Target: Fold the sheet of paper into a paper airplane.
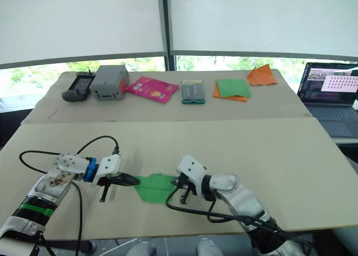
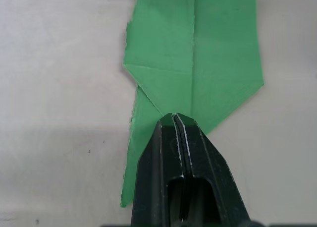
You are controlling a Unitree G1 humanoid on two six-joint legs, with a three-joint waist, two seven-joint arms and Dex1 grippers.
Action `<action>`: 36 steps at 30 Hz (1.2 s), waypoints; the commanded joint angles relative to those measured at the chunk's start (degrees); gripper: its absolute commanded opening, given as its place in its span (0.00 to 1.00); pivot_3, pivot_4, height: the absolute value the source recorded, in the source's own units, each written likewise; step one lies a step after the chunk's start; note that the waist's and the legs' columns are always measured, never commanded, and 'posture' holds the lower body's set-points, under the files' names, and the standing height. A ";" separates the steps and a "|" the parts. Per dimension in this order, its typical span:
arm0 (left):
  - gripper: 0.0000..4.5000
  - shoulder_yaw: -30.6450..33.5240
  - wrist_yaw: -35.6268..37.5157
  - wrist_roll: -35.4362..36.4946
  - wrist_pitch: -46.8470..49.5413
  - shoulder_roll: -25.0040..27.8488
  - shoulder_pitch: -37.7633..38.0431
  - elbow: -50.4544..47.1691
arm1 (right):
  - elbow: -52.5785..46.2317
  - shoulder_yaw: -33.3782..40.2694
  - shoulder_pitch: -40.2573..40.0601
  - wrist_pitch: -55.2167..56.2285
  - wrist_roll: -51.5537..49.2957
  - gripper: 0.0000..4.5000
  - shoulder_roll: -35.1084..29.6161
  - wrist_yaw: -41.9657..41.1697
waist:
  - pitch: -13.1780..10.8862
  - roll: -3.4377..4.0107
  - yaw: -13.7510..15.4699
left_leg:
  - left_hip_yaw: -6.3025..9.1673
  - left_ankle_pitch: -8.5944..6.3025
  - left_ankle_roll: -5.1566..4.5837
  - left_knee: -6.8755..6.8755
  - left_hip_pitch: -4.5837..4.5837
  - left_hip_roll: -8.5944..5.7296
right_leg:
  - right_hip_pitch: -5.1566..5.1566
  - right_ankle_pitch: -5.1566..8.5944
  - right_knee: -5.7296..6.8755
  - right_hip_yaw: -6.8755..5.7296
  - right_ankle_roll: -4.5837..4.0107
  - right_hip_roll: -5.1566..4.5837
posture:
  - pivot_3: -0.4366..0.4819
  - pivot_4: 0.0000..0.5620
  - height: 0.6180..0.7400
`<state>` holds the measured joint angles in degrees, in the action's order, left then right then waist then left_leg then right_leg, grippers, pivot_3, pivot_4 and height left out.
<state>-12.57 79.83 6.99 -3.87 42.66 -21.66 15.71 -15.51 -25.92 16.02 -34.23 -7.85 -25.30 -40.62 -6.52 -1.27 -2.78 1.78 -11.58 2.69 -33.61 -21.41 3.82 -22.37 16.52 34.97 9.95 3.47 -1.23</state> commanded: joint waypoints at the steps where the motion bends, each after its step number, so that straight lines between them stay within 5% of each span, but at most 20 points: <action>1: 0.00 -0.95 -0.12 -1.30 0.00 0.03 0.21 0.64 | 1.62 -1.79 0.65 1.27 2.02 0.00 0.84 0.10 | 0.00 0.00 -0.04 | 0.00 0.00 0.00 0.00 0.02 0.00 | 0.01 0.00 0.01 0.00 0.00 0.00 | 0.48 0.27 1.00; 8: 0.00 -0.36 -0.32 -0.47 1.29 -0.14 0.06 -0.50 | 4.57 -3.79 0.57 -2.18 4.65 0.00 0.60 0.07 | 0.11 -0.10 -0.21 | 0.01 0.00 0.00 0.00 0.10 0.01 | 0.07 0.00 0.02 0.00 0.00 0.00 | 0.48 0.27 1.00; 16: 0.00 2.49 1.56 10.15 17.25 -0.79 -0.69 -9.91 | 4.48 -4.43 0.97 -3.11 5.43 0.00 0.66 0.25 | 0.12 -0.19 -0.77 | 0.01 0.00 0.00 0.00 0.09 0.01 | 0.09 0.00 0.03 0.00 0.00 0.01 | 0.48 0.27 1.00; 36: 0.00 -3.41 -1.33 -1.12 5.22 -2.22 0.23 -3.57 | 3.27 -4.63 1.49 -6.21 5.72 0.00 3.45 1.64 | 0.15 -0.18 -1.39 | 0.03 0.00 0.00 0.05 0.18 0.02 | 0.11 0.00 0.05 0.00 0.01 0.04 | 0.48 0.27 1.00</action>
<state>-15.58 79.12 7.35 2.30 39.63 -21.61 11.30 -14.54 -28.96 18.04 -37.68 -3.35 -21.63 -39.25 -6.37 -1.45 -4.17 1.81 -11.58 2.69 -33.55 -21.22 3.84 -22.26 16.52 35.01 9.95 3.47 -1.20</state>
